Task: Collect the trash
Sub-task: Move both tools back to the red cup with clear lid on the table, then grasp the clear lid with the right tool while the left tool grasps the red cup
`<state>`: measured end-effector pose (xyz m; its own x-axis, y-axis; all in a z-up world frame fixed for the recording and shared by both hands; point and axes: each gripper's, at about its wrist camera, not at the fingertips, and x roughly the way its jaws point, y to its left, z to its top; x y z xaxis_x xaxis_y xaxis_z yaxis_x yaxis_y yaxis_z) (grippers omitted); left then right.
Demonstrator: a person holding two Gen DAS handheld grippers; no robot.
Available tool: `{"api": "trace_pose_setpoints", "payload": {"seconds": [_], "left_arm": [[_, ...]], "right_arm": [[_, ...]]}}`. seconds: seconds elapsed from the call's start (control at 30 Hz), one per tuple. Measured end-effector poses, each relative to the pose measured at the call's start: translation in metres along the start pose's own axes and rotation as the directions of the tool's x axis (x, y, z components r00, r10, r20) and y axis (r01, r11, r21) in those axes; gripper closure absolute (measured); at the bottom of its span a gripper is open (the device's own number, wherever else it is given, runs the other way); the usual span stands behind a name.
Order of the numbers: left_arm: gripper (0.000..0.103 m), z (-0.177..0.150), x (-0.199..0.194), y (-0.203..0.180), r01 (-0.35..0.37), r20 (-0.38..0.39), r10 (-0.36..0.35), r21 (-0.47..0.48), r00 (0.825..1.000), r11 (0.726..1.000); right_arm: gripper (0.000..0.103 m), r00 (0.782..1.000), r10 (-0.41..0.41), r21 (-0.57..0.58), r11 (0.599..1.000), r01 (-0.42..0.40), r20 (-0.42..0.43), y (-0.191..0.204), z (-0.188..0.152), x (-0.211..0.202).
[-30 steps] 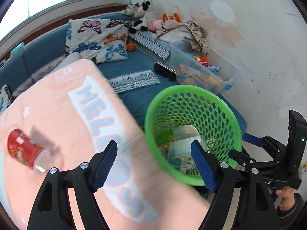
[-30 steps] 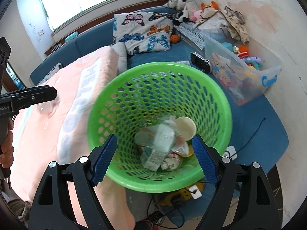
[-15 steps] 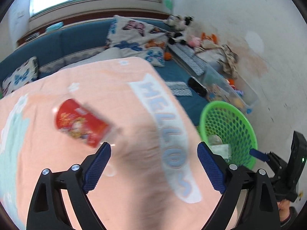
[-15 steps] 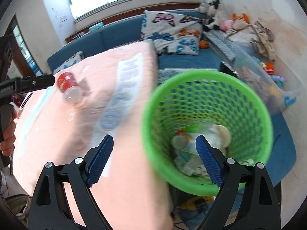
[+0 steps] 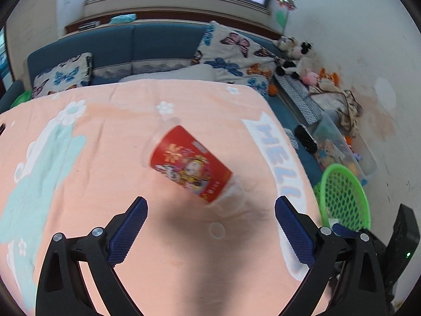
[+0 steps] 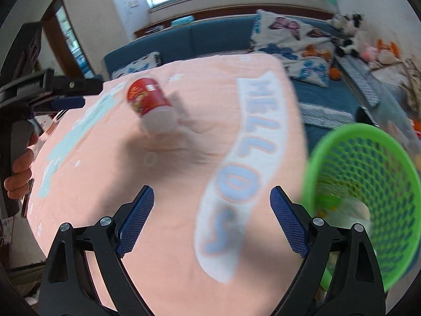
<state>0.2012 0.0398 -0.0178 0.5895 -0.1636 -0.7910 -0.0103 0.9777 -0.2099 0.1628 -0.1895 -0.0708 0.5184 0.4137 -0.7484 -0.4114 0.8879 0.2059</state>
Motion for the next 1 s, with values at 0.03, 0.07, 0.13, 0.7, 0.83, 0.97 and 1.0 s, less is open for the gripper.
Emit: {"api": "trace_pose_setpoints", "payload": {"seconds": [0.03, 0.07, 0.13, 0.7, 0.83, 0.97, 1.0], "left_arm": [[0.009, 0.001, 0.001, 0.005, -0.002, -0.002, 0.002, -0.013, 1.000, 1.000], [0.009, 0.002, 0.001, 0.009, -0.005, -0.004, 0.005, -0.020, 1.000, 1.000], [0.009, 0.004, 0.002, 0.016, -0.024, -0.003, 0.024, -0.029, 1.000, 0.999], [0.009, 0.005, 0.019, 0.062, -0.077, -0.023, 0.075, -0.135, 0.997, 0.988], [0.009, 0.006, 0.024, 0.068, -0.085, -0.030, 0.081, -0.152, 0.996, 0.985], [0.009, 0.006, 0.029, 0.073, -0.090, -0.036, 0.086, -0.157, 0.996, 0.983], [0.009, 0.006, 0.032, 0.073, -0.090, -0.041, 0.084, -0.161, 0.996, 0.983]], "right_arm": [[0.014, 1.000, 0.013, -0.009, 1.000, -0.013, -0.009, 0.005, 0.004, 0.008], [0.014, 1.000, 0.022, -0.015, 1.000, -0.022, -0.013, 0.008, 0.006, 0.014], [0.014, 0.998, 0.051, -0.034, 0.998, -0.052, -0.022, 0.017, 0.013, 0.028], [0.014, 0.991, 0.106, -0.190, 0.974, -0.121, -0.086, 0.067, 0.055, 0.122], [0.014, 0.989, 0.111, -0.198, 0.972, -0.130, -0.101, 0.071, 0.063, 0.139], [0.014, 0.991, 0.087, -0.226, 0.968, -0.109, -0.102, 0.074, 0.067, 0.153], [0.014, 0.990, 0.092, -0.226, 0.967, -0.114, -0.107, 0.074, 0.068, 0.156]]}}
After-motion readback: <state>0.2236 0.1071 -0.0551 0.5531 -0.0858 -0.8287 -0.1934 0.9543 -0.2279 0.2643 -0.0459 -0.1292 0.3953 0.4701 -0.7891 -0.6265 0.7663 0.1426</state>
